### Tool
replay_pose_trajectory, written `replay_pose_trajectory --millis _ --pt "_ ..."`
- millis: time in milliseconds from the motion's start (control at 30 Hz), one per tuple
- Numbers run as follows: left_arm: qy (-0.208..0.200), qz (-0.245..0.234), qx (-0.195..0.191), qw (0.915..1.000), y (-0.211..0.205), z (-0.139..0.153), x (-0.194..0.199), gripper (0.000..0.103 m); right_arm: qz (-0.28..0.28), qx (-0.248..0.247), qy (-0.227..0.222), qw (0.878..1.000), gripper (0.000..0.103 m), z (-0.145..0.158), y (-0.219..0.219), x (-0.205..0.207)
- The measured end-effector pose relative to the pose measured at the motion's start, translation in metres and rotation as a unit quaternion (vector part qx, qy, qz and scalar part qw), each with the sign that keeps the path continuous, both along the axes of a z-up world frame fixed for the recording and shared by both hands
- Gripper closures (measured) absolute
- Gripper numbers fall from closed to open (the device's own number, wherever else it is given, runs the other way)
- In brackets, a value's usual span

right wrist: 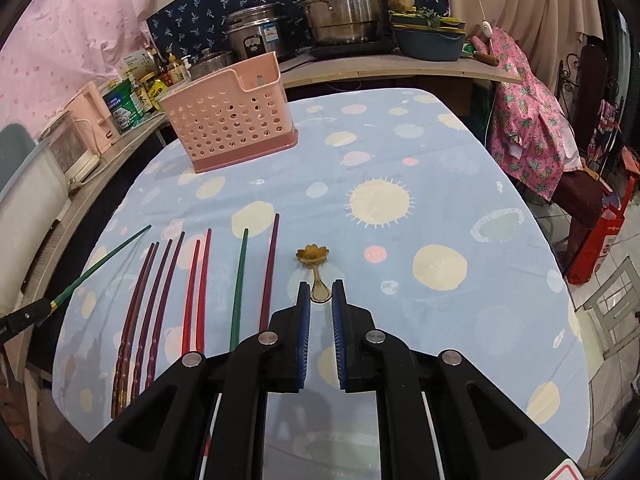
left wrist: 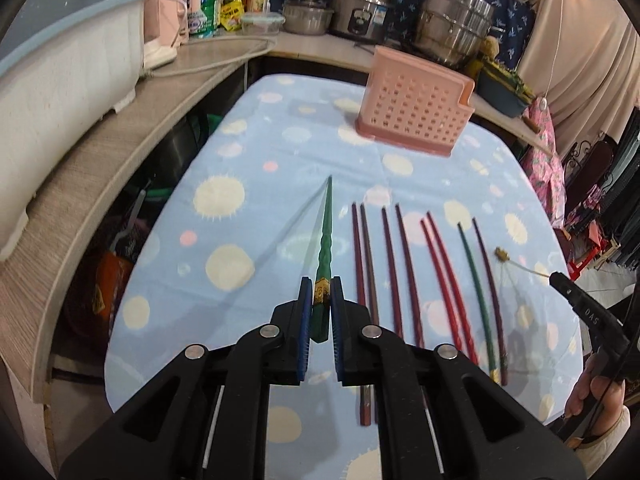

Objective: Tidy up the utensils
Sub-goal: 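Lift both held utensils and lower them into the pink basket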

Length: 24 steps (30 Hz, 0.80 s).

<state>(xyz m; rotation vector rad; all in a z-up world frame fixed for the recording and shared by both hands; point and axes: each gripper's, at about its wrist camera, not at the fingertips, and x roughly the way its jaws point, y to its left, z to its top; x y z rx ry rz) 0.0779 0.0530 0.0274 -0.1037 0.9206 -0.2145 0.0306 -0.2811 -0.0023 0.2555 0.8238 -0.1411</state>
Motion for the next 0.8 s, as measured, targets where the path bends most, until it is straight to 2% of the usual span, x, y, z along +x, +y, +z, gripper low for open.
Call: replay_pose_trajectory --millis 667,700,733,800 --pt "-0.085 0.015 -0.014 0.9962 -0.001 0.077 0.056 0.094 -0.015 0.004 -0.043 0.999 0.093 0.035 -0.022 0.031" --pt "-0.089 0.016 -0.015 0.9958 -0.002 0.082 0.059 0.094 -0.014 0.004 -0.046 0.999 0.094 0.038 -0.022 0.033" --pt "-0.093 0.016 -0.016 0.9954 -0.003 0.086 0.062 0.094 -0.013 0.004 -0.048 0.999 0.1 0.041 -0.023 0.034" --pt "-0.099 0.014 -0.02 0.9948 -0.004 0.094 0.067 0.096 -0.011 0.006 -0.055 0.998 0.101 0.046 -0.024 0.037"
